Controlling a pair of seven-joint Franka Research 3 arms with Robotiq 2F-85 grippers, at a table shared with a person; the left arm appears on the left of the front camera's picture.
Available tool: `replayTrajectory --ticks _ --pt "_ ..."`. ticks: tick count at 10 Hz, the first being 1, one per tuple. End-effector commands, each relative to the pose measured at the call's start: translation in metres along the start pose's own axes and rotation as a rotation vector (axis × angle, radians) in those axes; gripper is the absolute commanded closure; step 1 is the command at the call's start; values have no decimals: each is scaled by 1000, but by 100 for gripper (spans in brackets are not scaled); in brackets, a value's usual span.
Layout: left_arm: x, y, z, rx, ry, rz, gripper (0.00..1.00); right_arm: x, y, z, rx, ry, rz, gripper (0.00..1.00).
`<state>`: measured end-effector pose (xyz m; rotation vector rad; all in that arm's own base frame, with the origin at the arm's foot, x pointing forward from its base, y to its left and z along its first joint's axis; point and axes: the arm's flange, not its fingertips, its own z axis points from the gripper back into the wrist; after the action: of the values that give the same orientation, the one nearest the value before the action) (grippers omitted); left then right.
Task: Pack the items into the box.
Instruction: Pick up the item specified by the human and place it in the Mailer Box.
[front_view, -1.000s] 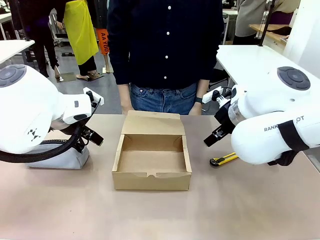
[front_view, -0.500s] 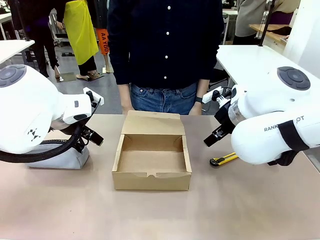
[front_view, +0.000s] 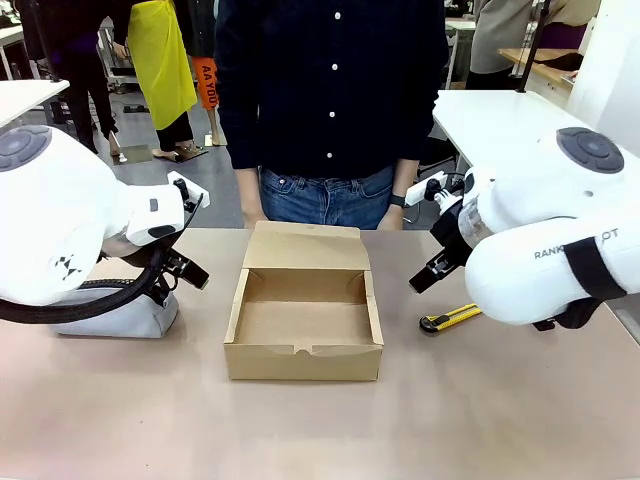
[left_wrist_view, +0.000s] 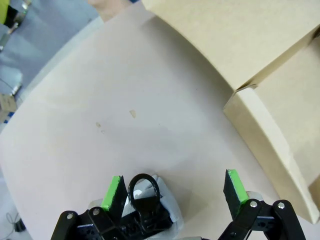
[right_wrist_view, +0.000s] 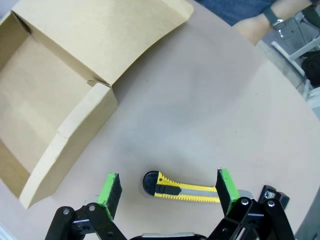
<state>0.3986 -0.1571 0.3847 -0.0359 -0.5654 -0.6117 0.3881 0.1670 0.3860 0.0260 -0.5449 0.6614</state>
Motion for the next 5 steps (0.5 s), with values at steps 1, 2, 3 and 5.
replayTrajectory --ticks 1,2,3,5 --pt "-12 5 60 -20 -19 -2 0 0 -5 55 28 0 -23 0" --pt "-16 6 96 -22 -15 26 0 -7 -10 89 32 -22 -86 0" --pt "-29 16 126 -43 -22 74 0 -23 -19 120 50 -28 -180 0" --pt "-66 56 175 -267 -63 173 0 -76 -68 190 211 -189 -482 0"
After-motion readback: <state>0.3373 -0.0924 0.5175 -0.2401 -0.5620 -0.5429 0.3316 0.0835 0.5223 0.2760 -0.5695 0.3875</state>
